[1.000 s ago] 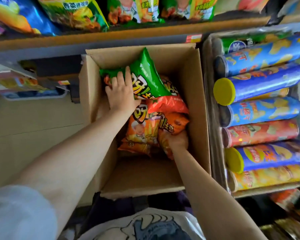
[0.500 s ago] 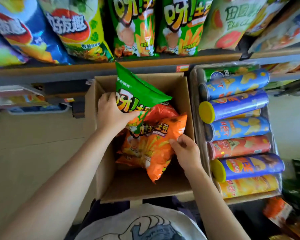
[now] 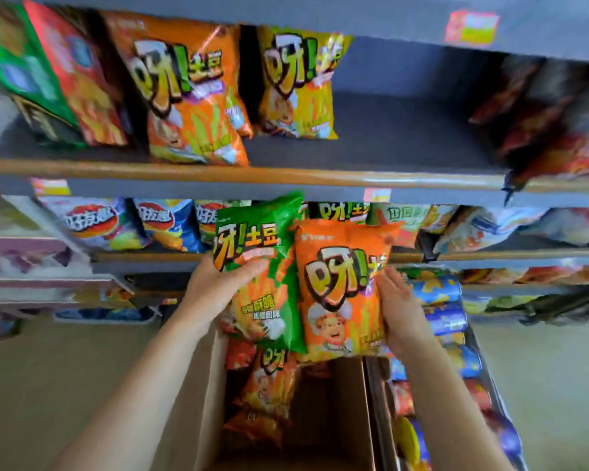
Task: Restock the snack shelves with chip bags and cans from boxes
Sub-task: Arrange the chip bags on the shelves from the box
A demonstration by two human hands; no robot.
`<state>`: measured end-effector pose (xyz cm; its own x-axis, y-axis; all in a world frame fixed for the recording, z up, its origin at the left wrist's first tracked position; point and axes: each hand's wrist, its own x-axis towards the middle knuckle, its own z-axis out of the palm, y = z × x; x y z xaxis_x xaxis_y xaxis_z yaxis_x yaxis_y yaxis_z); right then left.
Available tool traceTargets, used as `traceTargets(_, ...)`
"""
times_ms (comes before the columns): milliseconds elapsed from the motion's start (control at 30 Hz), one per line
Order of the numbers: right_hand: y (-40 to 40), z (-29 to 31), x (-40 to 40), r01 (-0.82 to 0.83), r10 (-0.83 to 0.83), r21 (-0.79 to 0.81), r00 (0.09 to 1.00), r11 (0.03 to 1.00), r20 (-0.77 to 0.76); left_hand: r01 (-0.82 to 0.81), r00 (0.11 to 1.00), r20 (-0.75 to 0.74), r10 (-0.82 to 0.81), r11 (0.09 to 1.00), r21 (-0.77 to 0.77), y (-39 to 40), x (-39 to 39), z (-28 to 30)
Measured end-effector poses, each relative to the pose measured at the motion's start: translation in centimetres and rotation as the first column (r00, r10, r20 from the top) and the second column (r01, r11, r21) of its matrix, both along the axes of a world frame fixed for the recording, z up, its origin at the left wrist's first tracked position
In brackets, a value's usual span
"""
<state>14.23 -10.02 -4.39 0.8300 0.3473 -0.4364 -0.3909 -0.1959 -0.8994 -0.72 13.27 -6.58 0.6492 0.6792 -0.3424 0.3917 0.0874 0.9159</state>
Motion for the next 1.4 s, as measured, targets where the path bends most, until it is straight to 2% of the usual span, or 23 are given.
traceTargets(33,0.9,1.0,-0.4,-0.006,0.007,-0.044,1.000,0.999,0.025,-0.017,0.999,0.027,0.017,1.000,-0.013,0.0,0.0,0.8)
traceTargets(67,1.7,1.8,-0.7,-0.020,0.019,-0.038,1.000,0.999,-0.011,-0.058,0.997,0.041,0.059,0.998,-0.033,-0.2,0.1,1.9)
traceTargets(133,2.4,3.2,-1.1,-0.099,0.104,0.045,0.988,0.994,-0.115,-0.106,0.992,0.057,0.110,0.992,-0.067,0.1,0.0,3.6)
traceTargets(167,2.7,3.8,-1.0,-0.175,0.182,0.081,0.979,0.981,-0.094,-0.117,0.990,0.075,0.122,0.991,-0.071,0.3,-0.1,4.2)
traceTargets(200,2.6,4.4,-0.9,-0.279,0.278,0.057,0.960,0.958,0.029,-0.137,0.986,0.086,0.142,0.988,-0.068,0.4,-0.2,4.6)
traceTargets(267,2.8,6.0,-0.8,-0.468,0.452,0.008,0.858,0.884,0.246,-0.164,0.981,0.098,0.168,0.985,-0.047,0.5,-0.2,5.4)
traceTargets(333,3.1,7.2,0.2,-0.540,0.516,-0.007,0.802,0.842,0.301,-0.216,0.974,0.064,0.217,0.976,-0.028,0.8,-0.2,5.8)
traceTargets(400,3.6,9.0,1.6,-0.514,0.489,-0.043,0.783,0.857,0.383,-0.265,0.963,0.037,0.266,0.964,-0.019,1.0,-0.2,5.9)
traceTargets(533,5.4,12.4,5.4,-0.289,0.188,0.115,0.828,0.950,0.528,-0.299,0.953,0.044,0.300,0.954,-0.020,0.5,-0.5,5.8)
traceTargets(633,7.9,13.7,7.2,-0.190,0.064,0.151,0.799,0.970,0.598,-0.298,0.952,0.053,0.300,0.953,-0.047,-0.2,-0.4,5.7)
traceTargets(800,10.7,12.9,8.7,-0.290,0.121,0.244,0.836,0.926,0.536,-0.260,0.964,0.052,0.262,0.964,-0.048,-0.7,-0.5,5.3)
traceTargets(967,13.1,12.7,11.1,-0.227,0.105,0.339,0.934,0.913,0.342,-0.239,0.967,0.076,0.242,0.970,-0.049,-1.1,-0.8,5.0)
traceTargets(1067,14.1,12.7,12.7,-0.194,0.087,0.401,0.959,0.895,0.271,-0.243,0.968,0.058,0.246,0.969,-0.046,-1.6,-1.1,5.0)
traceTargets(1267,16.3,13.0,13.7,-0.270,0.149,0.411,0.942,0.871,0.301,-0.234,0.971,0.035,0.236,0.971,-0.047,-2.1,-1.5,4.5)
traceTargets(1400,17.3,12.1,13.1,-0.416,0.290,0.271,0.868,0.868,0.402,-0.240,0.971,-0.010,0.240,0.968,-0.072,-2.6,-1.4,4.2)
